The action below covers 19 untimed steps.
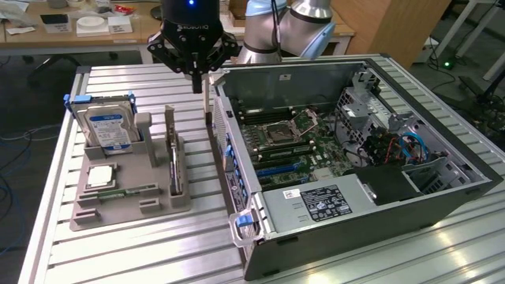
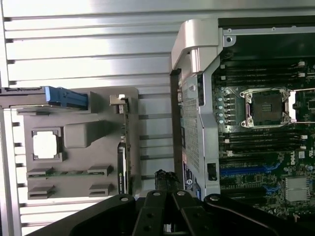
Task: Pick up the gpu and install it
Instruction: 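Reach for the gpu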
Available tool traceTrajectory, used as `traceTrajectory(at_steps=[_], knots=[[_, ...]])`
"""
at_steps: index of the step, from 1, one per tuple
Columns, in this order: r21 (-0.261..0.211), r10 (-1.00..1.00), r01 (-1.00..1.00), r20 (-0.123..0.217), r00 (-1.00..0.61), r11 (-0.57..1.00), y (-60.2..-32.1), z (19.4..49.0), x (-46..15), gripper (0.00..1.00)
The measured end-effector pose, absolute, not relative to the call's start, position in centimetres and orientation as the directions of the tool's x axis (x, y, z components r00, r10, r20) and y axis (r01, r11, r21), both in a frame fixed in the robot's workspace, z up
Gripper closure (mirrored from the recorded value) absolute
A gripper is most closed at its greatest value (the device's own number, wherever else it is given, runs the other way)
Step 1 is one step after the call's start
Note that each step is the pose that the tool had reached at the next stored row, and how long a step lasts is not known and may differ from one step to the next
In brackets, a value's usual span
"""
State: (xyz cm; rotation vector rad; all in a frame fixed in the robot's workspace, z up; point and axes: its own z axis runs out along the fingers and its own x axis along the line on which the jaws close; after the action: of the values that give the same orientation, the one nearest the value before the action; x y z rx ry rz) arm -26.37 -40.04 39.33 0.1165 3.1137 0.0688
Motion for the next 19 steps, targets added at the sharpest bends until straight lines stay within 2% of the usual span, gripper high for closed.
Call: traceTrajectory(at_steps=[19], knots=[[0.045,0.075,0.074,-0.023,-0.997,0.996,-40.1,39.3,-28.4,0.89]])
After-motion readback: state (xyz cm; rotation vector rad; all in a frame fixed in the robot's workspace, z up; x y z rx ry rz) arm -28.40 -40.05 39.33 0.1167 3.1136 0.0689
